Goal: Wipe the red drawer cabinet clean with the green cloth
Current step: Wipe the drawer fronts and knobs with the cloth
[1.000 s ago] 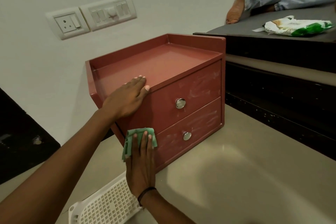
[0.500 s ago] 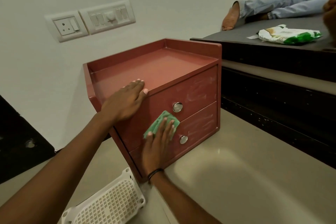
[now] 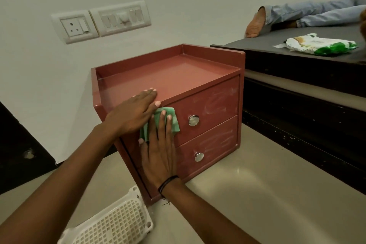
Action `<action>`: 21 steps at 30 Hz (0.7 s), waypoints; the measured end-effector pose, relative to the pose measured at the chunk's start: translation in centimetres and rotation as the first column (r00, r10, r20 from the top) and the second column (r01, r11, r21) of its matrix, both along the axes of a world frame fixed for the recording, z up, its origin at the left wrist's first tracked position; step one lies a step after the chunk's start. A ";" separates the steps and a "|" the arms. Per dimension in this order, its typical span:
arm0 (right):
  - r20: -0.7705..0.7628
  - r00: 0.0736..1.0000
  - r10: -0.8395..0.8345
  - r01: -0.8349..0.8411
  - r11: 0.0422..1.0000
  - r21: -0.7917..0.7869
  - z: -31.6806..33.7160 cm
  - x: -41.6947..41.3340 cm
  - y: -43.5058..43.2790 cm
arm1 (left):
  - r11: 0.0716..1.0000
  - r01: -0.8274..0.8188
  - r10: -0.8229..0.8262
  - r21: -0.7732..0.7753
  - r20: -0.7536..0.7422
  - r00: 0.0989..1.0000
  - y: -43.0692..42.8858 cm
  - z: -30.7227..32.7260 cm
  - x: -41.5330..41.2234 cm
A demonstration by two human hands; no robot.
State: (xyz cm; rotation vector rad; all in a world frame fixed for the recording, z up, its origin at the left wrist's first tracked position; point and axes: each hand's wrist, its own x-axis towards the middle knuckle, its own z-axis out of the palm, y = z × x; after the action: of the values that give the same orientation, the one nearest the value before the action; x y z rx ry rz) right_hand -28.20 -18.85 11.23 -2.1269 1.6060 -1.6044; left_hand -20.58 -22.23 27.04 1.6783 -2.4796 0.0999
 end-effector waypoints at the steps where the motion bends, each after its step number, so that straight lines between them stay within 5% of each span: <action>1: -0.043 0.999 -0.014 0.013 0.999 -0.031 0.0 -0.6 -0.3 | 1.000 0.003 -0.003 -0.007 -0.011 1.000 -0.1 0.0 0.1; 7: -0.268 0.958 -0.103 0.065 0.987 -0.147 -1.4 -3.3 -3.4 | 0.997 0.049 -0.055 -0.066 -0.094 0.994 -0.5 -0.7 1.5; 21: -0.351 0.933 -0.074 0.095 0.994 0.044 1.1 -7.8 -2.7 | 0.995 -0.084 0.088 0.055 -0.083 0.993 -1.6 0.1 -2.0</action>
State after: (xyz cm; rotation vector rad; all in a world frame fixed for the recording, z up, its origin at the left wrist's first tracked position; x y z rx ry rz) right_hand -36.03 -21.55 12.30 -2.4503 1.8360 -1.2263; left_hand -22.55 -23.81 27.14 1.7712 -2.3682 -0.0256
